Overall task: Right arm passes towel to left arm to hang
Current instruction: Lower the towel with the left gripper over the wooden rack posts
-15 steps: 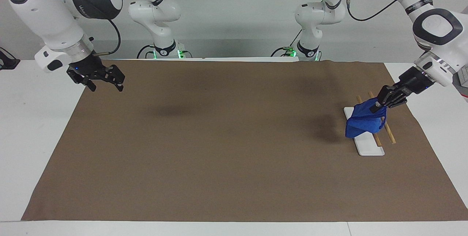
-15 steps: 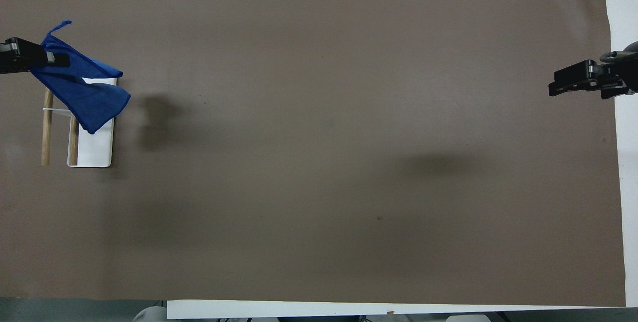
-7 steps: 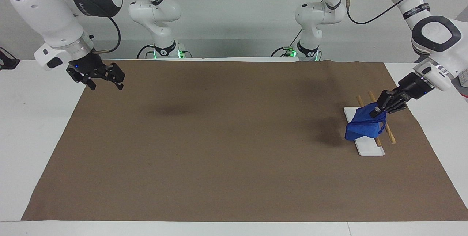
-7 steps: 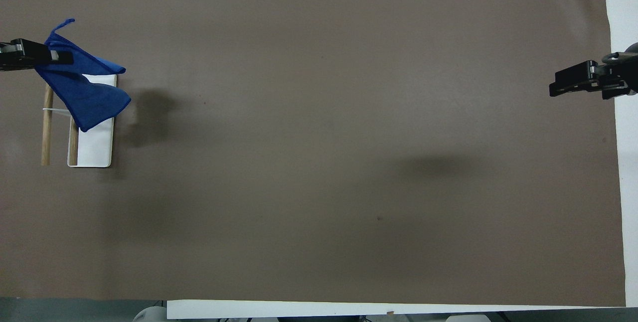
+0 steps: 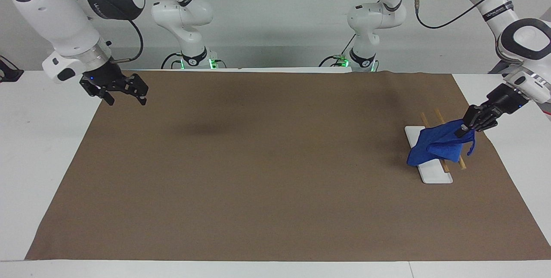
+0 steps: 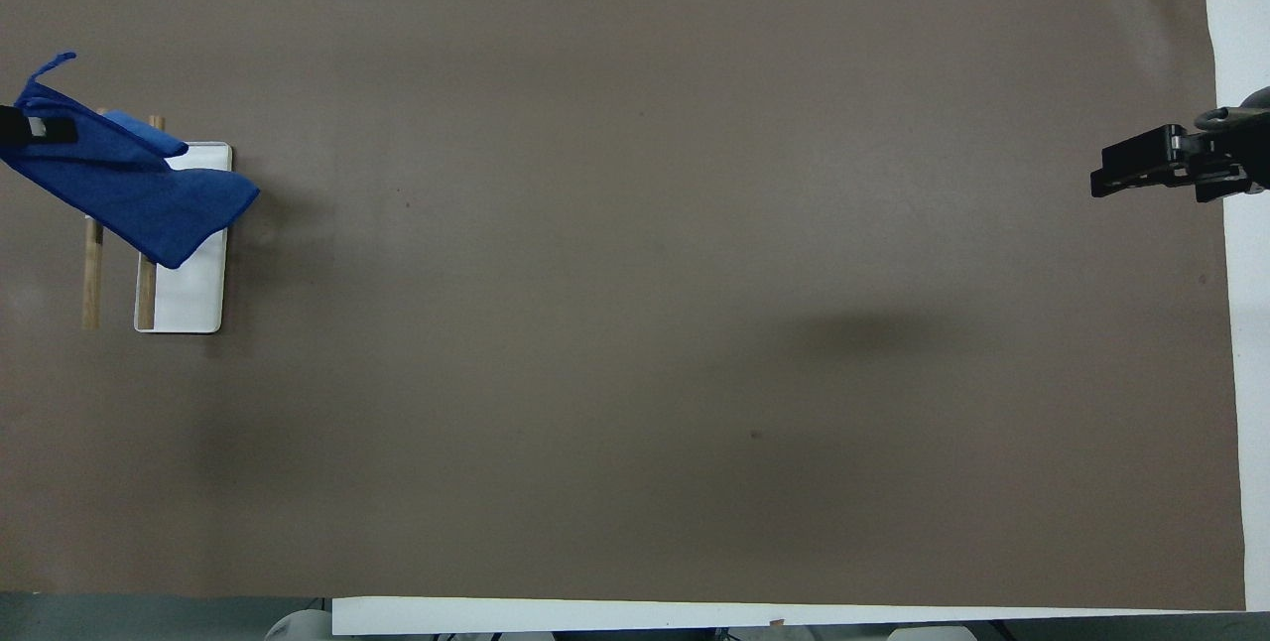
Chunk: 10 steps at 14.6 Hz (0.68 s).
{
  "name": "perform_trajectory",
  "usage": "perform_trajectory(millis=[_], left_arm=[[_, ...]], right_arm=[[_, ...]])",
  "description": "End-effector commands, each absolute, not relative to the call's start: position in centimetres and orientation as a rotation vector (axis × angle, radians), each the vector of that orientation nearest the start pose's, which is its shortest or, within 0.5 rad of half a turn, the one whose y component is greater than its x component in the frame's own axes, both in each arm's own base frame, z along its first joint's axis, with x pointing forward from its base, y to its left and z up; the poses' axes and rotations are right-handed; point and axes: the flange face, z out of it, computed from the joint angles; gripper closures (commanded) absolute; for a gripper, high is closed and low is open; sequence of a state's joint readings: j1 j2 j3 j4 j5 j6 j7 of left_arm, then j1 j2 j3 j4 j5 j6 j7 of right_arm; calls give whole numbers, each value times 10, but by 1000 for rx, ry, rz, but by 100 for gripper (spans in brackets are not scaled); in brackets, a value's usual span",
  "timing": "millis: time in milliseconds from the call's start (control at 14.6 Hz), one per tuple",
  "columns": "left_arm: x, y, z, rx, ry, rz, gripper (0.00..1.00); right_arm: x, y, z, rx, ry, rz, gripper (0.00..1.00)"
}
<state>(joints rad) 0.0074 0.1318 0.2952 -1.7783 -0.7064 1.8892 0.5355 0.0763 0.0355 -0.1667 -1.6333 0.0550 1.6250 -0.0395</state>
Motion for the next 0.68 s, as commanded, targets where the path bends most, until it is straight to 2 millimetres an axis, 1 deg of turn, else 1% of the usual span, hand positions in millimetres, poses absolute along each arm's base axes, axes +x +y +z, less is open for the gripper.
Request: perform_trajectory(millis=[0,137,273,410,478,546,615], left_arm=[[587,151,494,2622,-48,325,100],[585,165,495,2650,-44,357,100],[585,172,492,2666,-20,374,100],[579,188,488,2685,25,386,100],[578,192,483,2694,50,399,100],[576,193,472,2702,79,401,100],[573,195,466,2705,124,405,100]], right_arm=[[559,-42,579,-3090,50,94,1],[559,-41,579,-3090,48,96,1],[558,-41,578,-3089,48,101,1],[559,-39,578,-3090,41,101,1],[559,-38,578,-3090,38,101,1],[559,-38,579,-3090,38,99,1],[559,-38,578,-3090,38,101,1]])
